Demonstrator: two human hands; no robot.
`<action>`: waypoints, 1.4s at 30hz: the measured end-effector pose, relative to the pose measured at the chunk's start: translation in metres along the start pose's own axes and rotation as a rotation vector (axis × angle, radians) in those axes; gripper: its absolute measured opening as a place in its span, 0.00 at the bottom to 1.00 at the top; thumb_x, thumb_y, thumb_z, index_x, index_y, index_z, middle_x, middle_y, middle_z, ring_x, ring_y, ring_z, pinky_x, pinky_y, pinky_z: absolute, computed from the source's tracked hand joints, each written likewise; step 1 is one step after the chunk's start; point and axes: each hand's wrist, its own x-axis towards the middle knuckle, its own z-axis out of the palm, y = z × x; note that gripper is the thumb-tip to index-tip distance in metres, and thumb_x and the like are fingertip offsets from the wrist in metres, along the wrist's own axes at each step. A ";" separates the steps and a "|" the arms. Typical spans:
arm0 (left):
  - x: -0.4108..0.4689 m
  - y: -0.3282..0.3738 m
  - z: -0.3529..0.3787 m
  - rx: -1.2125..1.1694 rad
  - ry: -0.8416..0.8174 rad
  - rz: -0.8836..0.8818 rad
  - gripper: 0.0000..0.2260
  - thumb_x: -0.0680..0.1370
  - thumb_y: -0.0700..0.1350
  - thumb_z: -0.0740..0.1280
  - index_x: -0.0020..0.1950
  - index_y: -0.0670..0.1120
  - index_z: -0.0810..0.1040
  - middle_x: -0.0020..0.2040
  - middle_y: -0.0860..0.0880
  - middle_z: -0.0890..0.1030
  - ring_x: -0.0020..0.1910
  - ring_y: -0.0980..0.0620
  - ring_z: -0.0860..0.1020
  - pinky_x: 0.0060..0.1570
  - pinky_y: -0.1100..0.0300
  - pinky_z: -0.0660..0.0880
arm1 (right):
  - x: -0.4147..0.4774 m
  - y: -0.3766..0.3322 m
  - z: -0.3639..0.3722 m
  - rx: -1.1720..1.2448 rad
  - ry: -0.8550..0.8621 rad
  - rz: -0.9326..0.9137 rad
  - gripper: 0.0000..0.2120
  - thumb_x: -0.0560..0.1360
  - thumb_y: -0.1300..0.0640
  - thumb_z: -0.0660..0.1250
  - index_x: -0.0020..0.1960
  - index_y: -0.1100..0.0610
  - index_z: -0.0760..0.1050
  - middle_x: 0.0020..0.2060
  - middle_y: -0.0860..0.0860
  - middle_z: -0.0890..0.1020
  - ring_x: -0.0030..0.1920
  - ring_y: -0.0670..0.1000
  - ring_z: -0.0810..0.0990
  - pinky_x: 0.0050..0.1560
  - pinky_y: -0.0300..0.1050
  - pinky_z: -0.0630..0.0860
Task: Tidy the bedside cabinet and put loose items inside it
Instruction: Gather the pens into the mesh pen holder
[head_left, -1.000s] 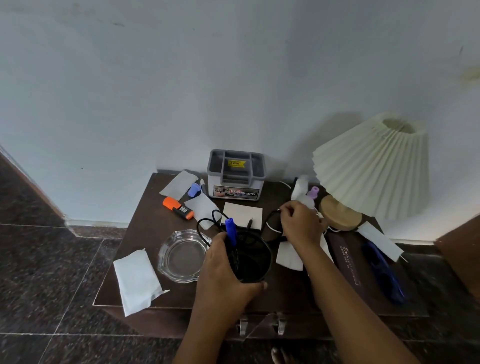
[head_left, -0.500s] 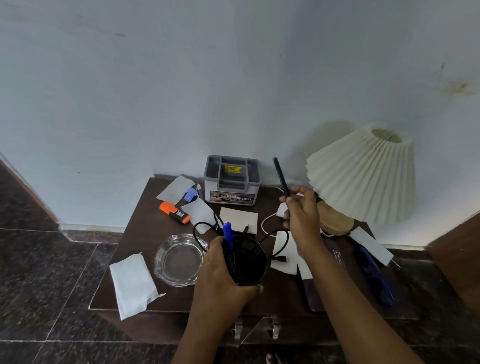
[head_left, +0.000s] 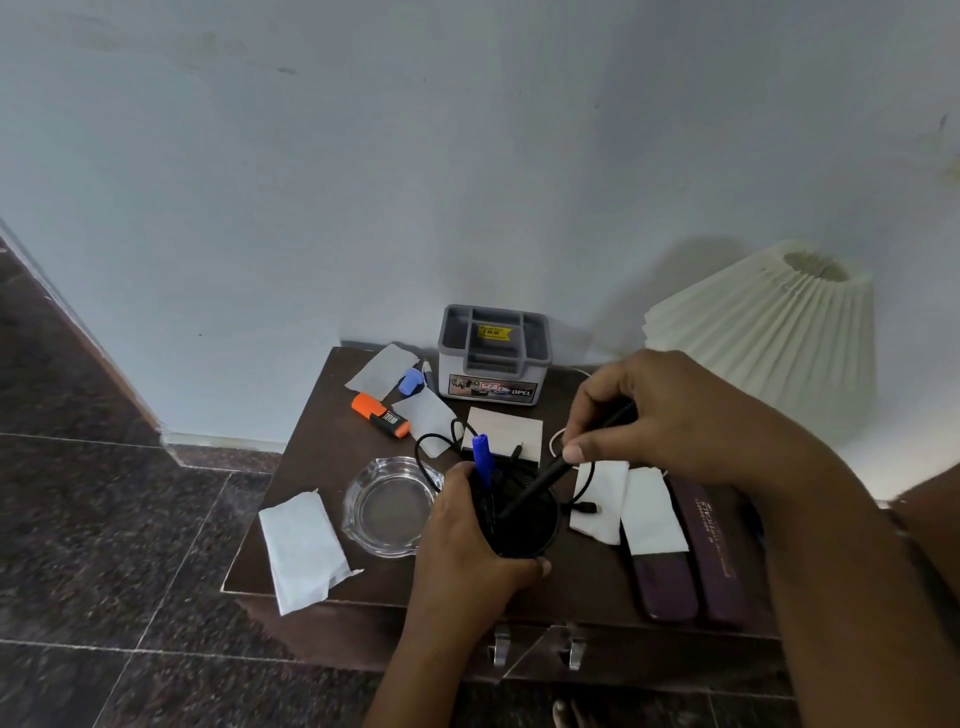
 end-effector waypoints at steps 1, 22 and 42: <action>0.000 0.000 0.000 0.002 -0.001 0.006 0.45 0.58 0.49 0.81 0.69 0.53 0.61 0.61 0.57 0.70 0.60 0.58 0.69 0.59 0.64 0.68 | 0.002 0.000 0.004 -0.084 -0.010 0.032 0.04 0.67 0.56 0.76 0.37 0.50 0.82 0.33 0.44 0.83 0.34 0.38 0.78 0.34 0.29 0.71; 0.006 0.010 -0.023 -0.236 0.297 0.000 0.35 0.54 0.63 0.75 0.58 0.65 0.67 0.50 0.69 0.75 0.52 0.72 0.73 0.42 0.79 0.68 | 0.069 0.040 0.069 0.440 0.427 0.010 0.10 0.76 0.61 0.64 0.45 0.47 0.78 0.40 0.46 0.83 0.42 0.39 0.80 0.46 0.39 0.75; 0.016 -0.038 -0.093 -0.206 0.729 -0.179 0.42 0.56 0.51 0.80 0.67 0.53 0.66 0.55 0.58 0.72 0.56 0.53 0.73 0.54 0.61 0.67 | 0.210 0.022 0.176 -0.564 0.085 -0.047 0.20 0.71 0.44 0.66 0.60 0.51 0.75 0.56 0.51 0.78 0.55 0.55 0.78 0.49 0.49 0.74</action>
